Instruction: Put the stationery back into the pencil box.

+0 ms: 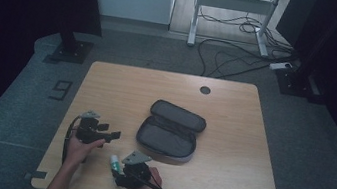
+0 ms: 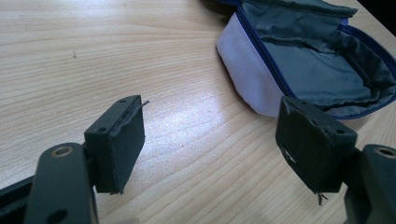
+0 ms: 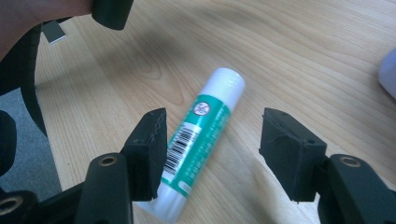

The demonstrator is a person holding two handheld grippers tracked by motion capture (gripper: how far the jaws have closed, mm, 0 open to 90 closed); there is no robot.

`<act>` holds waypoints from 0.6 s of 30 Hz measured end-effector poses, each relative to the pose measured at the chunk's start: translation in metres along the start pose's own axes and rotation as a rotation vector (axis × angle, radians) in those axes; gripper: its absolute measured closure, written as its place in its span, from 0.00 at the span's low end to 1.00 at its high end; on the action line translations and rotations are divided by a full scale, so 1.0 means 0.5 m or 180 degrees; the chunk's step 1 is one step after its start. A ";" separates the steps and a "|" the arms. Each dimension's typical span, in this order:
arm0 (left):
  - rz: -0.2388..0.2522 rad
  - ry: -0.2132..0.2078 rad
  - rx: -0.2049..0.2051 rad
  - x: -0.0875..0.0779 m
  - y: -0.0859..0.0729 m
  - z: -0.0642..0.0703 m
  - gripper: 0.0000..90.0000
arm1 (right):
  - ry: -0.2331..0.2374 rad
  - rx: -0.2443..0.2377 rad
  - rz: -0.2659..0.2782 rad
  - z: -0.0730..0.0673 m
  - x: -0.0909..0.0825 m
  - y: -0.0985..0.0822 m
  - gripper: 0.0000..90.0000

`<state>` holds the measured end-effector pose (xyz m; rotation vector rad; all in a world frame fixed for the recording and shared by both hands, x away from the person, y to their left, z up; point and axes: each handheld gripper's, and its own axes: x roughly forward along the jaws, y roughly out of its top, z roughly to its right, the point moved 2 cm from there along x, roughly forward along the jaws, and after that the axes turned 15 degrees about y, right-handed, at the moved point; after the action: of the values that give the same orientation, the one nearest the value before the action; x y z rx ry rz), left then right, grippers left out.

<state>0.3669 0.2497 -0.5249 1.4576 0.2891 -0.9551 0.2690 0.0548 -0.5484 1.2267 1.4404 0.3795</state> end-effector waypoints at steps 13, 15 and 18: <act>0.0011 0.0001 -0.0023 -0.002 -0.001 -0.004 0.27 | -0.0141 -0.0151 -0.0219 -0.009 0.032 -0.001 0.53; 0.0011 0.0007 -0.0027 -0.002 -0.001 -0.006 0.27 | -0.0132 -0.0140 -0.0236 -0.010 0.036 -0.002 0.55; 0.0010 0.0010 -0.0033 -0.002 -0.001 -0.007 0.27 | -0.0151 -0.0153 -0.0272 -0.010 0.040 -0.004 0.60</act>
<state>0.3672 0.2535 -0.5252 1.4498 0.2935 -0.9475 0.2676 0.0722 -0.5591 1.1247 1.4301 0.3229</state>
